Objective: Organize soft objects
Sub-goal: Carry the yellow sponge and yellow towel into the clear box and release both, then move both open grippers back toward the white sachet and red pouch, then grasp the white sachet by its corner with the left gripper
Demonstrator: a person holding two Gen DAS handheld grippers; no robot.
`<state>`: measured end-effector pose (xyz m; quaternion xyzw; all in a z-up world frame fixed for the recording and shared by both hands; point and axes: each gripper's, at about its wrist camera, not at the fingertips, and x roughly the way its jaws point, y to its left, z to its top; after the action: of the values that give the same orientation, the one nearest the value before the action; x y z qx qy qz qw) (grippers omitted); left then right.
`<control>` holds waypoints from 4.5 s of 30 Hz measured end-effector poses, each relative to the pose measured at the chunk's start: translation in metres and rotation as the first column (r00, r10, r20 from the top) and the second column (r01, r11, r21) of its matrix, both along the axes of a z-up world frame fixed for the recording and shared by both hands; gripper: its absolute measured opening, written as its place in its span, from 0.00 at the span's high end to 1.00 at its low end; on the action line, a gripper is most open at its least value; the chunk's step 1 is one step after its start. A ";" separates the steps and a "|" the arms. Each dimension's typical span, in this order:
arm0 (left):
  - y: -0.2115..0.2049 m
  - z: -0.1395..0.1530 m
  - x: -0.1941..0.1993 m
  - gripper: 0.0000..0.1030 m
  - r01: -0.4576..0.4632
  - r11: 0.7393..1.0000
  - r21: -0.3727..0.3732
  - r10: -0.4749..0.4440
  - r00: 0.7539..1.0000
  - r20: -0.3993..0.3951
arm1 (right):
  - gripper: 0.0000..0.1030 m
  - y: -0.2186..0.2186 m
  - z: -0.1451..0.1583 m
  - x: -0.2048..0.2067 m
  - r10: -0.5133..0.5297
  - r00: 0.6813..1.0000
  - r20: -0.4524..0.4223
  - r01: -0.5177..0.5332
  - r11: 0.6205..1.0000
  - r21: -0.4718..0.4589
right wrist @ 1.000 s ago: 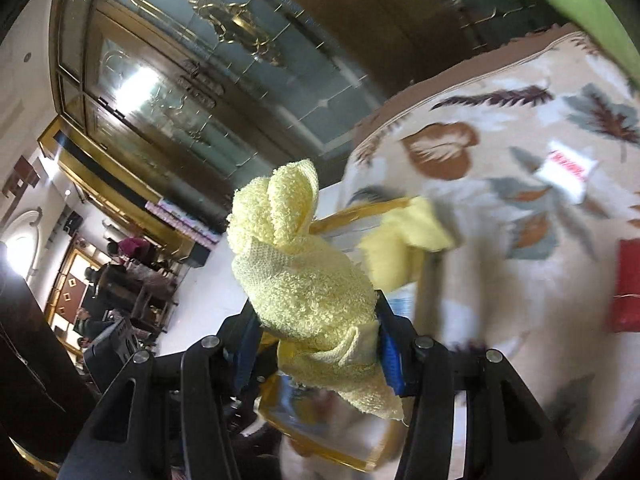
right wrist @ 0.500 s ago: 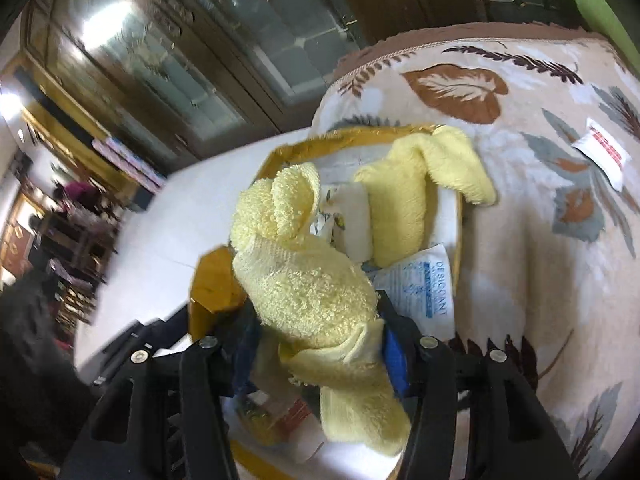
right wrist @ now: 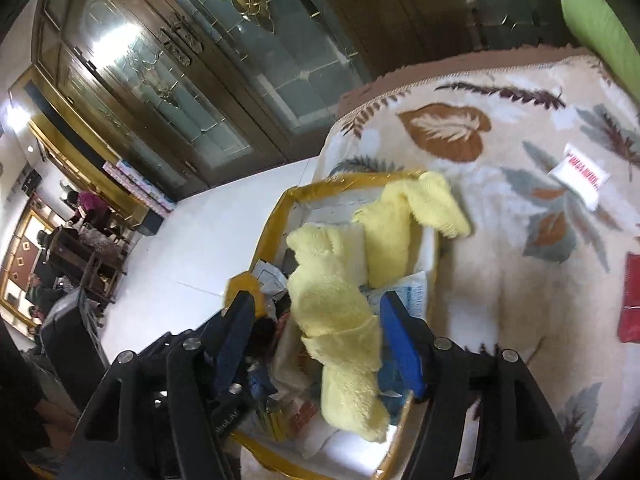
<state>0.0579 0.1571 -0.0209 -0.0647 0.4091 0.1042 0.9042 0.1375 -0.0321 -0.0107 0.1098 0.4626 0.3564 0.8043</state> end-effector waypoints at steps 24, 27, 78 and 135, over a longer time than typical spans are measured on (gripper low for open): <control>-0.032 0.045 -0.024 0.40 0.000 0.995 0.104 -0.011 0.995 0.102 | 0.37 -0.095 0.006 -0.036 -0.122 0.992 0.018 0.121 0.991 0.059; -0.045 0.052 -0.026 0.40 0.012 0.990 0.141 -0.029 0.992 0.124 | 0.36 -0.111 0.007 -0.038 -0.151 0.988 0.014 0.150 0.986 0.068; -0.223 -0.044 0.241 0.31 0.495 0.862 -0.108 -0.504 0.860 -0.083 | 0.24 -0.290 -0.104 0.015 -0.454 0.814 -0.363 0.536 0.828 0.166; -0.207 -0.078 0.248 0.84 0.412 0.885 -0.219 -0.436 0.897 -0.074 | 0.44 -0.298 -0.153 0.044 -0.520 0.573 -0.634 0.820 0.357 0.448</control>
<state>0.3061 -0.0497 -0.0994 -0.0566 0.4758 -0.1336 0.8675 0.1811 -0.3296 -0.1638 0.6588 0.3455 0.1037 0.6602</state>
